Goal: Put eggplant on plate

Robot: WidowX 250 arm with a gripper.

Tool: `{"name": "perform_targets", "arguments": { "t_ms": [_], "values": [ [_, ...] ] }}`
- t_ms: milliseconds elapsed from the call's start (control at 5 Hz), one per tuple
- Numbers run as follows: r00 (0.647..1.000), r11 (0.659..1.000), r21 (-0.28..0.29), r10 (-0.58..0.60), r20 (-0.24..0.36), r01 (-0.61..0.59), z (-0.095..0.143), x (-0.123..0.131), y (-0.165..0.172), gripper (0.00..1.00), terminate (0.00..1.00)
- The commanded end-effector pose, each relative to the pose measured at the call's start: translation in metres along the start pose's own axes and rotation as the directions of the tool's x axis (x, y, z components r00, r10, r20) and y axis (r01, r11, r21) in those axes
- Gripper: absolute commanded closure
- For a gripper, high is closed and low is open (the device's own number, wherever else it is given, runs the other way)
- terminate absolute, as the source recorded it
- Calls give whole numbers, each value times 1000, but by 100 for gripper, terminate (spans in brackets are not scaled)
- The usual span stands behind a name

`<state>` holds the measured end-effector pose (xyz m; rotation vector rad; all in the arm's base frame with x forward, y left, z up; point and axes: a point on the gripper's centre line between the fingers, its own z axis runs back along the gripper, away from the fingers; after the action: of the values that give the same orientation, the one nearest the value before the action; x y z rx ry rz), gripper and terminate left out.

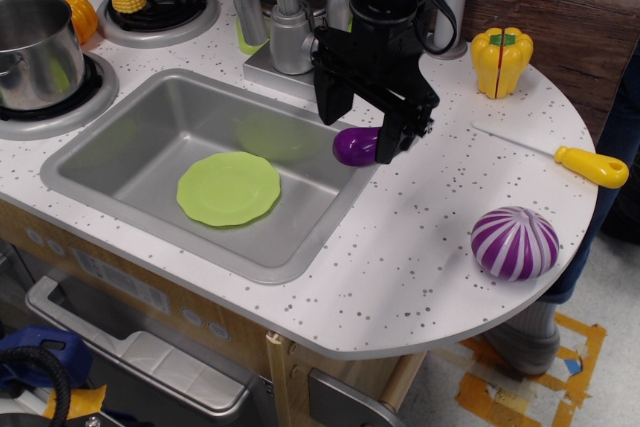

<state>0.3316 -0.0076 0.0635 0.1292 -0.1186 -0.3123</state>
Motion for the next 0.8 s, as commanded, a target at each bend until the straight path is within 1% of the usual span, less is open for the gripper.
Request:
{"name": "perform_targets", "arguments": {
  "t_ms": [0, 200, 400, 600],
  "values": [
    [981, 982, 63, -182, 66, 178, -5, 9, 21, 0, 0],
    [950, 956, 73, -291, 110, 284, -17, 13, 28, 0, 0],
    [919, 932, 78, -362, 153, 354, -27, 17, 28, 0, 0],
    [899, 919, 81, -395, 189, 387, -34, 18, 28, 0, 0]
  ]
}}
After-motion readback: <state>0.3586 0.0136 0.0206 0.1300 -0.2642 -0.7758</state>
